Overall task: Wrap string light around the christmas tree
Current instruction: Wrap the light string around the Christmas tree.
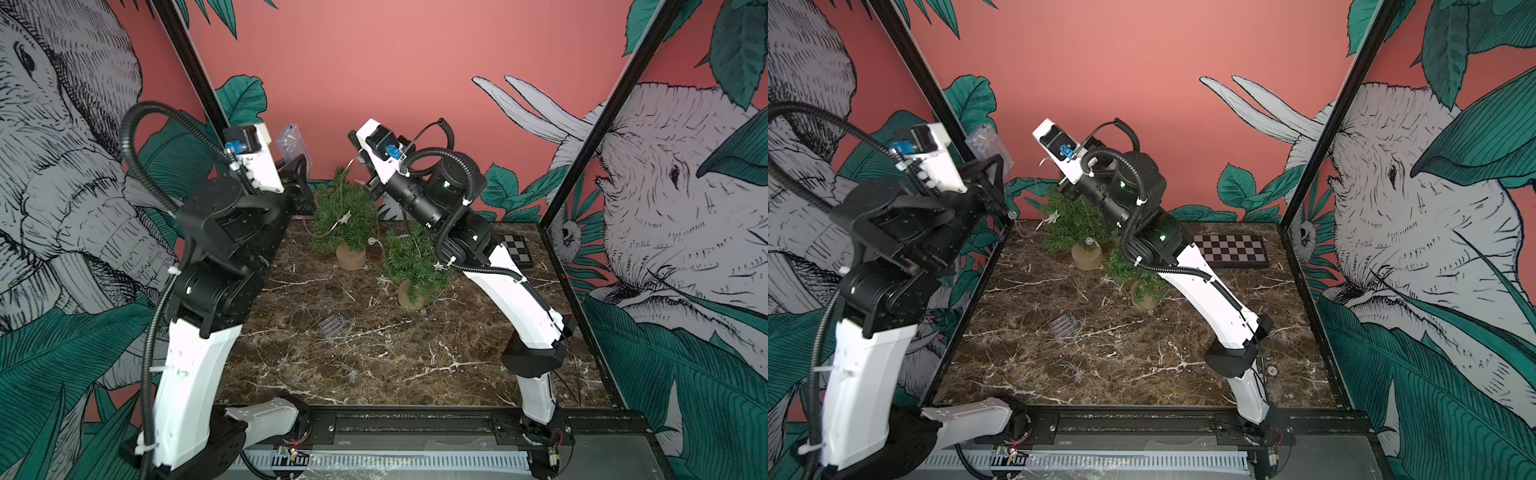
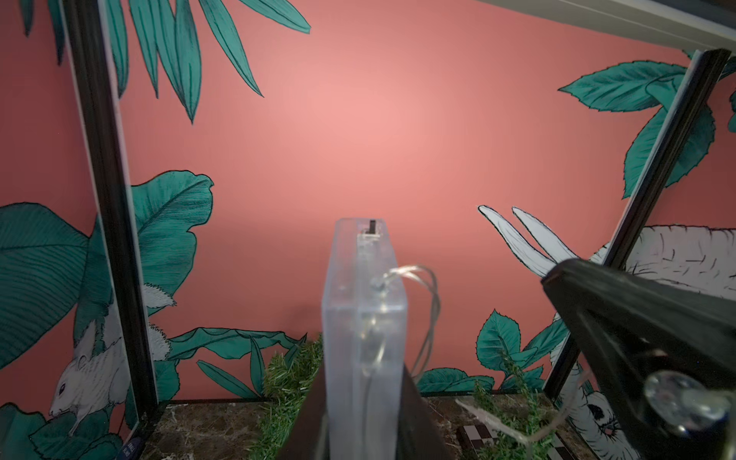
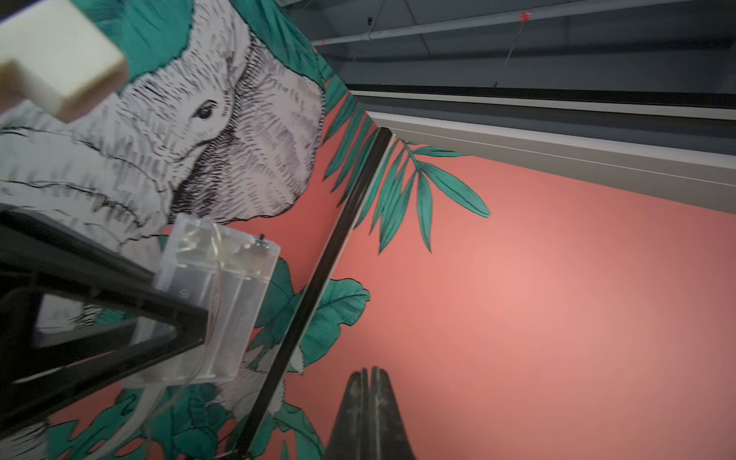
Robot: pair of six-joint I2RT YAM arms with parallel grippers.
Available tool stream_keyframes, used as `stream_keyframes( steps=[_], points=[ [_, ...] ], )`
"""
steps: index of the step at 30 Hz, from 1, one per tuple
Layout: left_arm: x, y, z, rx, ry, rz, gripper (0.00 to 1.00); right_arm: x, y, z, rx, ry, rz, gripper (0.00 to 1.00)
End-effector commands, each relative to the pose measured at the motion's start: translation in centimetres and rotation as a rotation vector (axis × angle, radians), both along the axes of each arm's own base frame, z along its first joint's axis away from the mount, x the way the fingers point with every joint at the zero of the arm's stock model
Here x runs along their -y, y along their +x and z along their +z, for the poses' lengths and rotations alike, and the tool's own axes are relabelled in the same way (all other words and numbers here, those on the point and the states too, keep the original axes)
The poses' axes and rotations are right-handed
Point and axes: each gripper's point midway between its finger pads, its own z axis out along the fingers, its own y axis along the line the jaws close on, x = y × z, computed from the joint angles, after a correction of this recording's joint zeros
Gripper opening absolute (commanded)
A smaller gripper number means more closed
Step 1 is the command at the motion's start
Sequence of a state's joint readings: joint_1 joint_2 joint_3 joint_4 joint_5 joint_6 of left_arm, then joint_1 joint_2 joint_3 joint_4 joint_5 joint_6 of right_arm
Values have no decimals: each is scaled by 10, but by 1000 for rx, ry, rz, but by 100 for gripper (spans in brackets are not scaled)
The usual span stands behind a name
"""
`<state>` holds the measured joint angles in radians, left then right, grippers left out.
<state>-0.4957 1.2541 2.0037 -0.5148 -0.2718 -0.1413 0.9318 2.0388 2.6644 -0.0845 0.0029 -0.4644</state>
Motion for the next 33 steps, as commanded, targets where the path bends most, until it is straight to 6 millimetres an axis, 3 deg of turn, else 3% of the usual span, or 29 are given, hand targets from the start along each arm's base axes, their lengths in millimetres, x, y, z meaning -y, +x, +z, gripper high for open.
stream_keyframes(
  steps=[1, 6, 11, 16, 22, 25, 29, 33],
  points=[
    [20, 17, 16, 31, 12, -60, 0, 53, 28, 40, 52, 215, -101, 0],
    [51, 43, 37, 73, 4, -145, 0, 98, 72, 41, 32, 291, -187, 0],
    [77, 65, 44, 92, 4, -220, 0, 119, 115, 23, -21, 309, -185, 0],
    [79, 81, 42, 102, 12, -183, 0, 100, 136, -1, -61, 280, -71, 0],
    [79, 81, 42, 108, 23, -178, 0, 73, 143, -21, -96, 304, 75, 0],
    [68, 79, 48, 126, 41, -122, 0, 68, 154, -33, -120, 310, 70, 0],
    [46, 70, 55, 139, 52, -27, 0, 73, 169, -42, -144, 318, 31, 0],
    [51, 75, 51, 129, 50, -39, 0, 93, 188, -49, -203, 367, -35, 0]
  ],
)
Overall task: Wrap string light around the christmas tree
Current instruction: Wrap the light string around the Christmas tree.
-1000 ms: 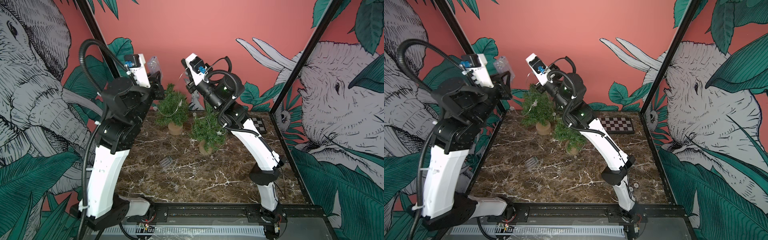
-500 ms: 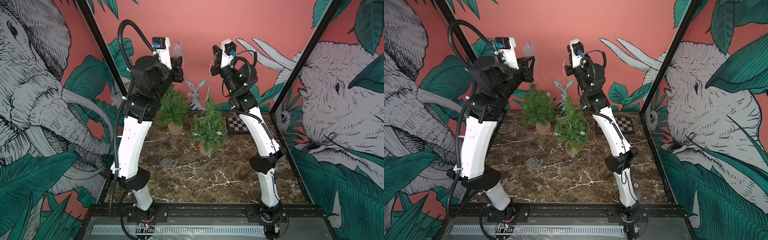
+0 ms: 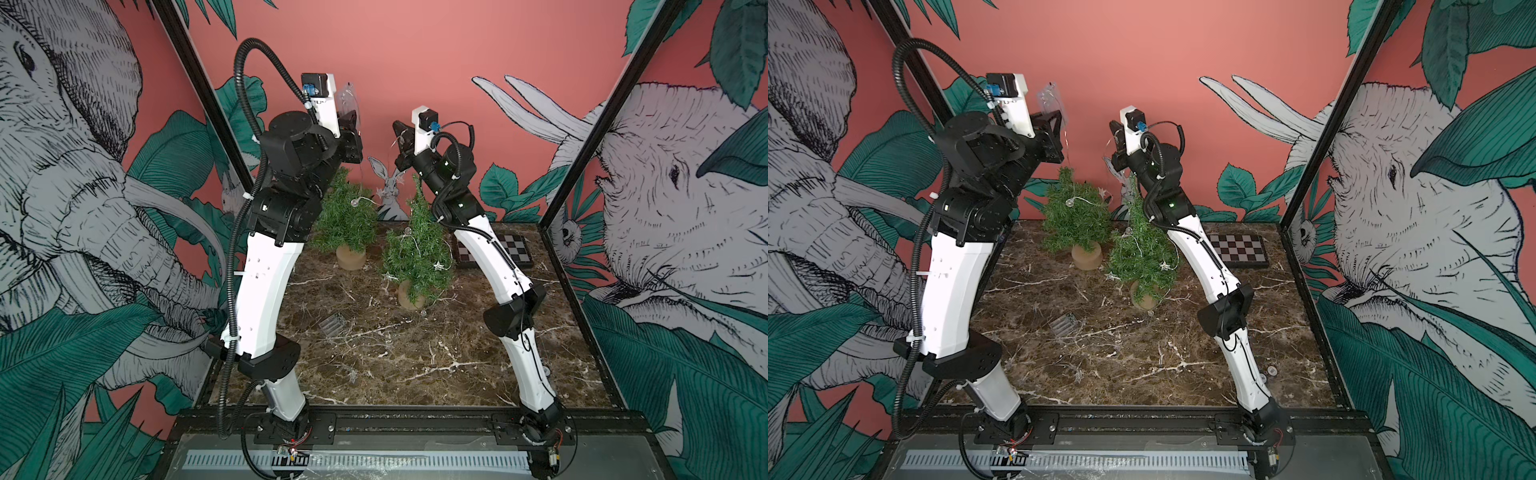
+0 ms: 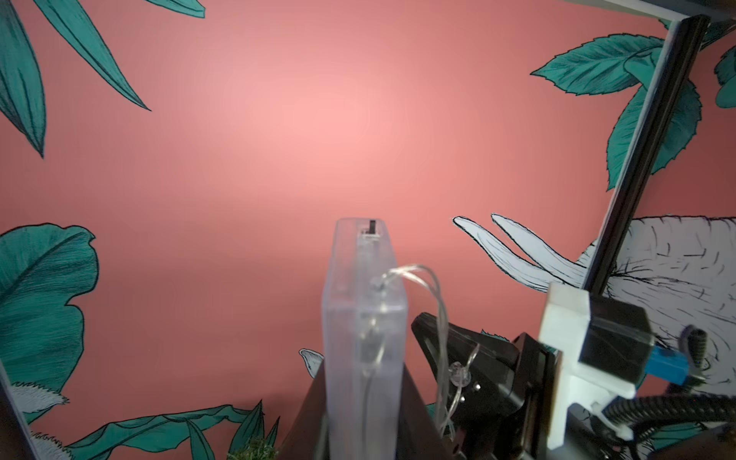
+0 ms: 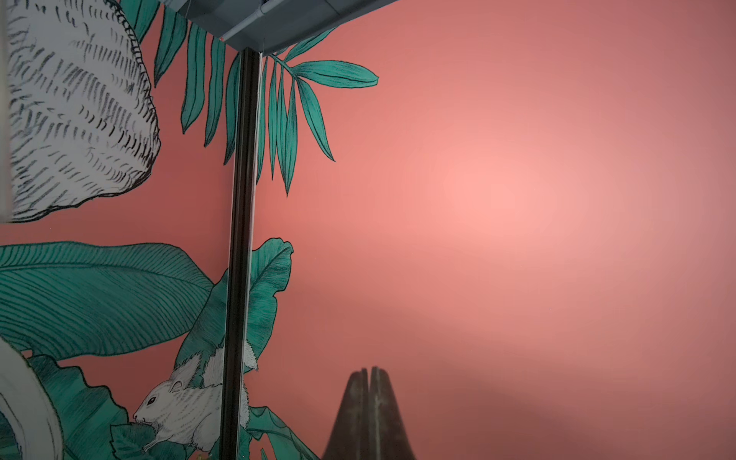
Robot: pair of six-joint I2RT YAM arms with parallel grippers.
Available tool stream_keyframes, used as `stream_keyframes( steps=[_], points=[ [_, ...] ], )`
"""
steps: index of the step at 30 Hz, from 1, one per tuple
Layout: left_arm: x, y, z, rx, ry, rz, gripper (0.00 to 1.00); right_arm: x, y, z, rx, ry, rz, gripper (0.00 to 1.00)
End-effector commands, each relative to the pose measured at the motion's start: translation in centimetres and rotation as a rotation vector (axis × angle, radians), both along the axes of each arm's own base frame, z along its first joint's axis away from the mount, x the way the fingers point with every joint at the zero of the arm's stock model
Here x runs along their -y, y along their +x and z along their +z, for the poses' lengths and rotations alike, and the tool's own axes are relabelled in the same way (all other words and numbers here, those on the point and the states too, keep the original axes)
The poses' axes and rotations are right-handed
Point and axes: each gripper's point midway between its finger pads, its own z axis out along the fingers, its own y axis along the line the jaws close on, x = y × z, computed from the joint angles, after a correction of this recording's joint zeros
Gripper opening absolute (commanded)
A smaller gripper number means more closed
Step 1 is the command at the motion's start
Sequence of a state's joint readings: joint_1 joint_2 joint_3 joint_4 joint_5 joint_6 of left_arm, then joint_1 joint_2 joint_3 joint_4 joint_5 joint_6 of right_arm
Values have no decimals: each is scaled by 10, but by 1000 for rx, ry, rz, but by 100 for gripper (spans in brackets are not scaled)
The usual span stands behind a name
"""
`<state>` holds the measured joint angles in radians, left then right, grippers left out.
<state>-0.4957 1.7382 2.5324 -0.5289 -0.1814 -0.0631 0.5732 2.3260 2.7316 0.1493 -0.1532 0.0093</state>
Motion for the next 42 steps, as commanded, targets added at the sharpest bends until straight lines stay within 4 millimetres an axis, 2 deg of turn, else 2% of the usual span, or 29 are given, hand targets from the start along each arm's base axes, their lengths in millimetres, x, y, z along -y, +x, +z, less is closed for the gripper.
stream_keyframes(
  steps=[1, 6, 12, 16, 20, 26, 32, 34, 37, 42],
  points=[
    [-16, -22, 26, 69, -31, 19, 0, 36, -2, 32, 15, 113, -54, 0],
    [5, -22, 26, 55, -92, -107, 0, 66, 11, 29, -61, 105, -124, 0],
    [19, -27, 45, 119, -140, -204, 0, 100, 21, 30, -125, 143, -148, 0],
    [10, -30, 66, 207, -175, -166, 0, 115, 18, 37, -143, 172, -152, 0],
    [6, -11, 71, 244, -229, -105, 0, 130, 14, 40, -167, 188, -180, 0],
    [10, 35, 56, 246, -349, -34, 0, 148, 0, 41, -178, 188, -191, 0],
    [32, 61, 51, 271, -581, -181, 0, 163, -15, 38, -199, 162, -210, 0],
    [36, 60, 55, 286, -616, -218, 0, 170, -17, 37, -218, 170, -209, 0],
    [30, 54, 62, 304, -647, -215, 0, 176, -22, 37, -222, 187, -186, 0],
    [25, 30, 83, 343, -703, -280, 0, 180, -31, 37, -216, 211, -163, 0]
  ],
)
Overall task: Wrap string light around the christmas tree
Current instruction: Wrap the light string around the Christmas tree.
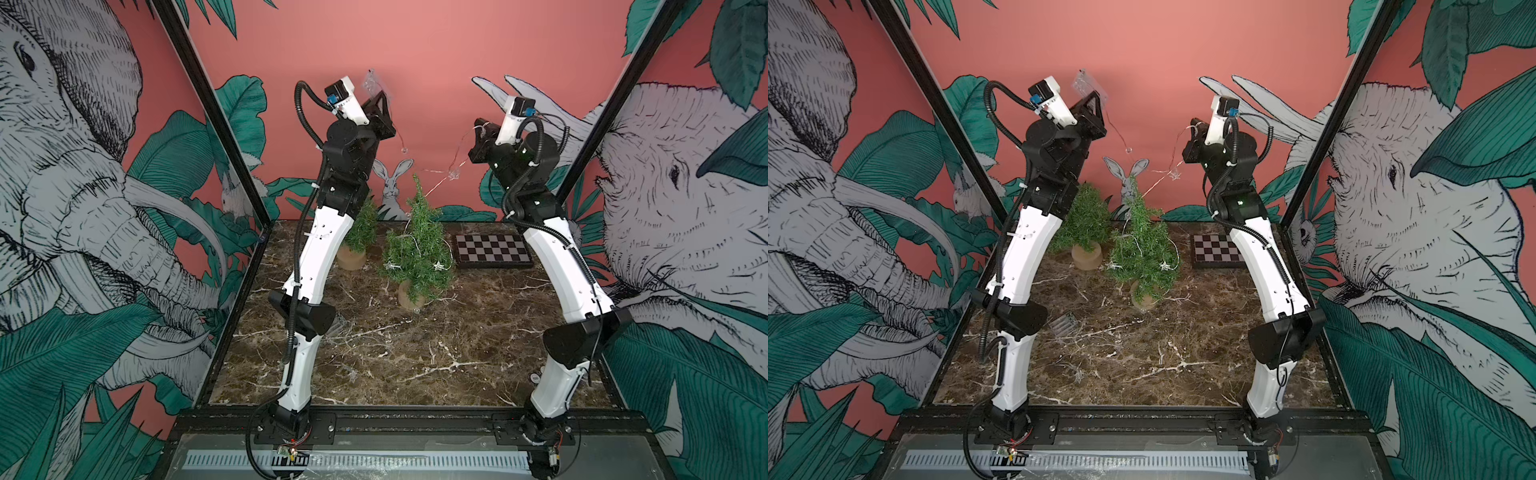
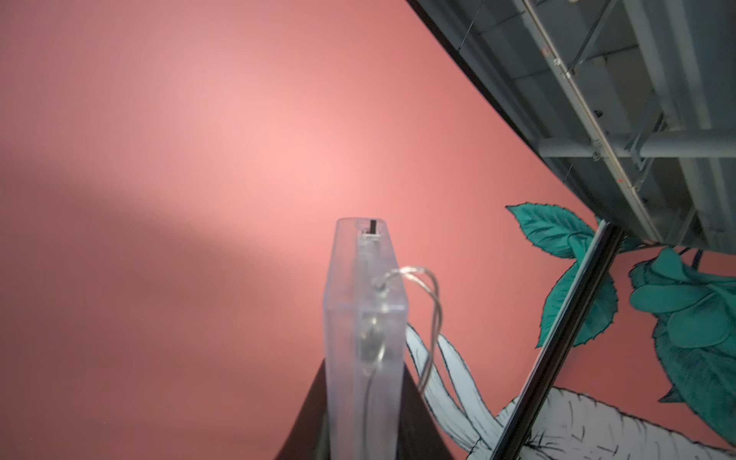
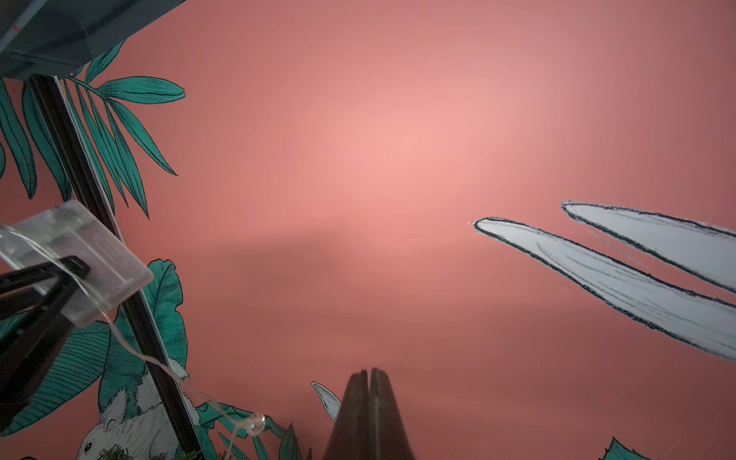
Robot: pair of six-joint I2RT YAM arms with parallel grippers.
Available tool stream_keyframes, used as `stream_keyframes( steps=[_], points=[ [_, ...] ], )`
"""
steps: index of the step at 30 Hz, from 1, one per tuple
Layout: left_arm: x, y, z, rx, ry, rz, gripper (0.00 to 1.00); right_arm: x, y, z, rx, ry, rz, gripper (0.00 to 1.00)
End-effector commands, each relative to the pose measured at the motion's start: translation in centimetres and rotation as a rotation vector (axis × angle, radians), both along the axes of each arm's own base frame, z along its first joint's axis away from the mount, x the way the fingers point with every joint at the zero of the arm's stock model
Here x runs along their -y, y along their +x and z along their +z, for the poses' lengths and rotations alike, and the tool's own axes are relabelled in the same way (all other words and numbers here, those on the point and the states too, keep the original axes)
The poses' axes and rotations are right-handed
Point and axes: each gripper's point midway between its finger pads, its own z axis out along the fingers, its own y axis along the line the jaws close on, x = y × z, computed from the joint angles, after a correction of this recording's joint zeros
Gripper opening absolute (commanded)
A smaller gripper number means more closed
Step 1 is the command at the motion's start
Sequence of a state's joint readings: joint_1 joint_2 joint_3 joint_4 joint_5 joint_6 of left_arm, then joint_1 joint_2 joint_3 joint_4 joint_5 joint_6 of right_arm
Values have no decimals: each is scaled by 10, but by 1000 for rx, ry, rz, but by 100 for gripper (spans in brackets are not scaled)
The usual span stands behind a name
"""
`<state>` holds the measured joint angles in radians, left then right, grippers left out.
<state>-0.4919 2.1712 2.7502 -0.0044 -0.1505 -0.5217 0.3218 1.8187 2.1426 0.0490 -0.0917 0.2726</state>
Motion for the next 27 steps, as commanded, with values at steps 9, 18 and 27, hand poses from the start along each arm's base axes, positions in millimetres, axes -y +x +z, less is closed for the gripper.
stream_keyframes(
  steps=[9, 18, 27],
  points=[
    [-28, -101, 100, 222, -219, -181, 0, 20, -46, 11, 87, 91, 13, 0],
    [-12, -117, 102, 223, -179, -196, 0, 27, -78, -15, 71, 115, 48, 0],
    [7, -159, 118, 269, -129, -295, 0, 29, -94, -52, 34, 122, 69, 0]
  ],
)
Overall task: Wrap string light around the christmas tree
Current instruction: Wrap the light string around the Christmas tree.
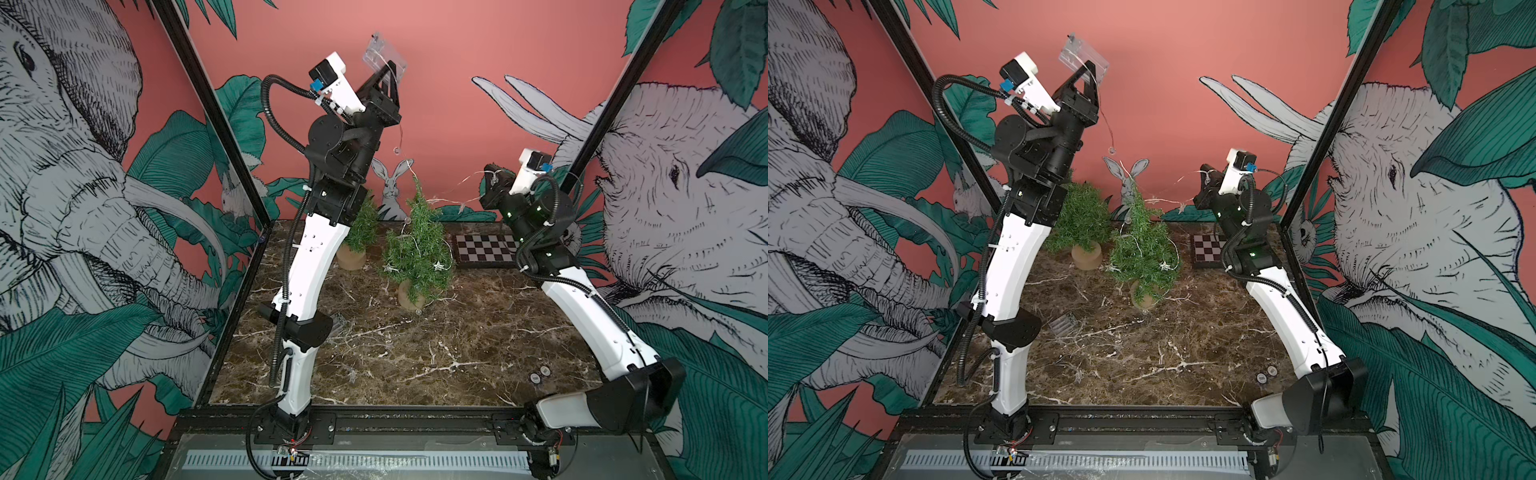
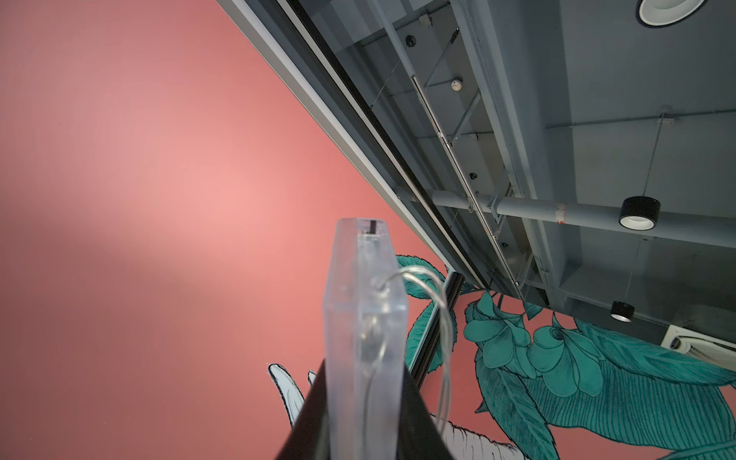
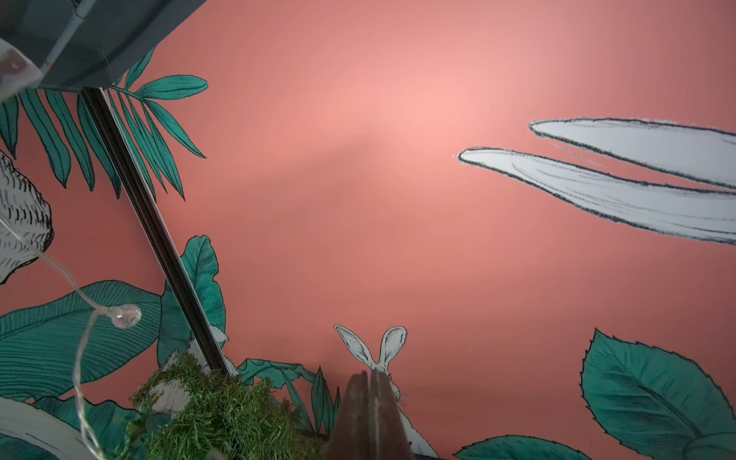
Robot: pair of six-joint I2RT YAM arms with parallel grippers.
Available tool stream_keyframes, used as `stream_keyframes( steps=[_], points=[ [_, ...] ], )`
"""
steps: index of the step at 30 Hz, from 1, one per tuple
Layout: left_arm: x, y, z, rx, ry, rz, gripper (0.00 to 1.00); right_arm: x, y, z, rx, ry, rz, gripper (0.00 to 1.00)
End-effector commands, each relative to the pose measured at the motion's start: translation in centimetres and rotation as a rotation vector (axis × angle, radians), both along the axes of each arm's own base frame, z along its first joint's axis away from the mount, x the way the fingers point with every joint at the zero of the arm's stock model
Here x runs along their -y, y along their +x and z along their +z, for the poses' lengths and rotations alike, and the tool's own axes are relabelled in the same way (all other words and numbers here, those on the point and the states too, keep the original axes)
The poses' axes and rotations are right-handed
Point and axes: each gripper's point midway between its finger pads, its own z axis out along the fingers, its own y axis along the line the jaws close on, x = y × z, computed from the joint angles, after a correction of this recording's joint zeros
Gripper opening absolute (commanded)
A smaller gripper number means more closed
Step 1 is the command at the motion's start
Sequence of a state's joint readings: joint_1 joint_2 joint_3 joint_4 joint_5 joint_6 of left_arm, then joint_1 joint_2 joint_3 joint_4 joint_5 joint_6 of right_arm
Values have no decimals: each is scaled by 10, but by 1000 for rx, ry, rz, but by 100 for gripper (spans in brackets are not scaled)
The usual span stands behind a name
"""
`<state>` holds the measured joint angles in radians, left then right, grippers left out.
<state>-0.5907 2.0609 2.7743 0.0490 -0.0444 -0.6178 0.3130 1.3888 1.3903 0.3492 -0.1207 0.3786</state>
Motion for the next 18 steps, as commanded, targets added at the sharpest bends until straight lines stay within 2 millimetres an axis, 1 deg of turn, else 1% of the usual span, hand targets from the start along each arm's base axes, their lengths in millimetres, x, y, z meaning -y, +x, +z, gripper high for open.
stream_keyframes(
  steps=[1, 3, 4, 5, 6, 9, 10, 11, 12, 14, 18],
  points=[
    [-13, -65, 43, 117, -8, -53, 0, 5, -20, 22, 87, 44, 19, 1],
    [-10, -80, 48, 136, 15, -66, 0, 5, -23, 18, 82, 44, 31, 4],
    [-10, -84, 49, 138, 22, -70, 0, 4, -26, 20, 92, 48, 40, 7],
    [-9, -88, 50, 138, 24, -75, 0, 2, -25, 6, 72, 43, 50, 10],
    [-9, -91, 50, 135, 25, -82, 0, 1, -25, 2, 69, 48, 56, 13],
    [-8, -107, 58, 180, 36, -77, 0, -2, -26, -13, 48, 63, 81, 14],
    [-10, -108, 60, 188, 38, -65, 0, -2, -27, -18, 41, 68, 88, 15],
    [-11, -110, 61, 193, 37, -65, 0, -4, -27, -24, 31, 71, 98, 17],
    [-4, -119, 62, 195, 29, -104, 0, -5, -27, -31, 22, 76, 110, 20],
    [-1, -122, 62, 192, 24, -136, 0, -8, -29, -42, 9, 85, 130, 29],
    [5, -131, 62, 195, 28, -181, 0, -10, -33, -66, -23, 86, 151, 40]
  ],
)
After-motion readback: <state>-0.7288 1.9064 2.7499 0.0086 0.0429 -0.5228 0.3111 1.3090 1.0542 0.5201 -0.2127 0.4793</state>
